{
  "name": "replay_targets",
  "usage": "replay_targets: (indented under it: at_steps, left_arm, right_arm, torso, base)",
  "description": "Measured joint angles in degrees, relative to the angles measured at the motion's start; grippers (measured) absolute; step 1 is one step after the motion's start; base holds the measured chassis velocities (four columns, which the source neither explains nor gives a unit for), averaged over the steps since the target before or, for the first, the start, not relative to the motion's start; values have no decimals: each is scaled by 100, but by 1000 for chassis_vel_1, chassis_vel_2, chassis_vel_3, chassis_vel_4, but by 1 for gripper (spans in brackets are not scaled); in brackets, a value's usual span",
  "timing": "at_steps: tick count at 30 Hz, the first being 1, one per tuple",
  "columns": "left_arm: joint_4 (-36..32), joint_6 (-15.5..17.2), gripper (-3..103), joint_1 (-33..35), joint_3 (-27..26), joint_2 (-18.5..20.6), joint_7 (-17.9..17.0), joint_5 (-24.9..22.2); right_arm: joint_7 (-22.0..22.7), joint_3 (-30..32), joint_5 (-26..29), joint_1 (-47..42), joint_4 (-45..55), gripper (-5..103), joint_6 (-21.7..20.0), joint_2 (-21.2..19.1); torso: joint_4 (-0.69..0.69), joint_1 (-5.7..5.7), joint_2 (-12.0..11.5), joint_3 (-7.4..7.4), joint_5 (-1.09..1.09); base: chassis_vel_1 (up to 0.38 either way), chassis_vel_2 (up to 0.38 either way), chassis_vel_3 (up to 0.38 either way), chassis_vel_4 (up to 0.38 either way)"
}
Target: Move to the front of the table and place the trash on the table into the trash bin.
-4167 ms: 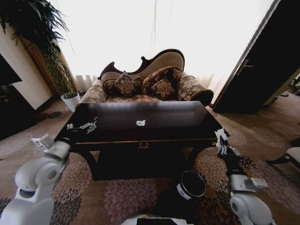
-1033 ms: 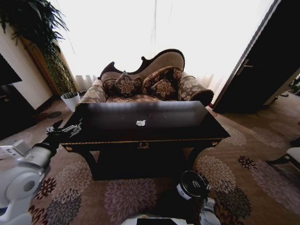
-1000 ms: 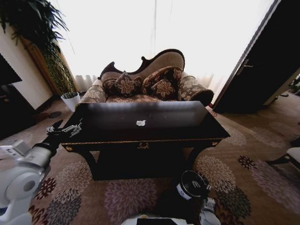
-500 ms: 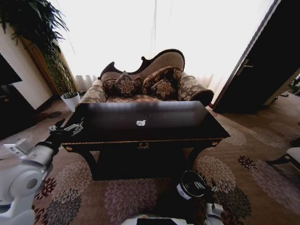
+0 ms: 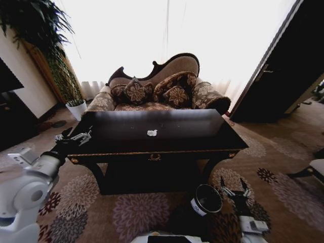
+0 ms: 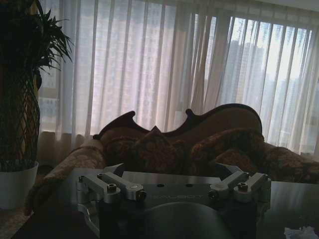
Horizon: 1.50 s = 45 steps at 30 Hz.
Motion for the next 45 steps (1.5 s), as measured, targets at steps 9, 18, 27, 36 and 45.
replay_targets:
  at_steps: [9, 18, 27, 36, 45]
  left_arm:
    - [73, -1, 100, -91, 33, 1, 1, -3]
    - [69, -1, 100, -115, 61, 28, 4, 0]
    - [-63, -1, 100, 88, -70, 1, 8, 21]
    - [-270, -1, 100, 343, -182, -147, 16, 136]
    - [-557, 1, 100, 577, -220, -413, 60, 321]
  right_arm:
    - [230, 530, 301, -383, 1178, 100, -409, -612]
    - [658, 790, 1198, 91, 2574, 100, -2056, -1427]
    - [946, 488, 2026, 1037, 2723, 100, -3073, -2564]
    - [880, -505, 2474, 2175, 2592, 100, -3664, -3455]
    - [988, -1916, 3088, 4237, 2348, 100, -4596, -3780]
  torso:
    - [0, 0, 0, 0, 0]
    - [0, 0, 0, 1, 0]
    - [0, 0, 0, 0, 1]
    - [1, 0, 0, 1, 0]
    - [1, 0, 0, 0, -2]
  base:
    - [0, 0, 0, 0]
    - [0, 0, 0, 0]
    - [0, 0, 0, 0]
    - [0, 0, 0, 0]
    - [0, 0, 0, 0]
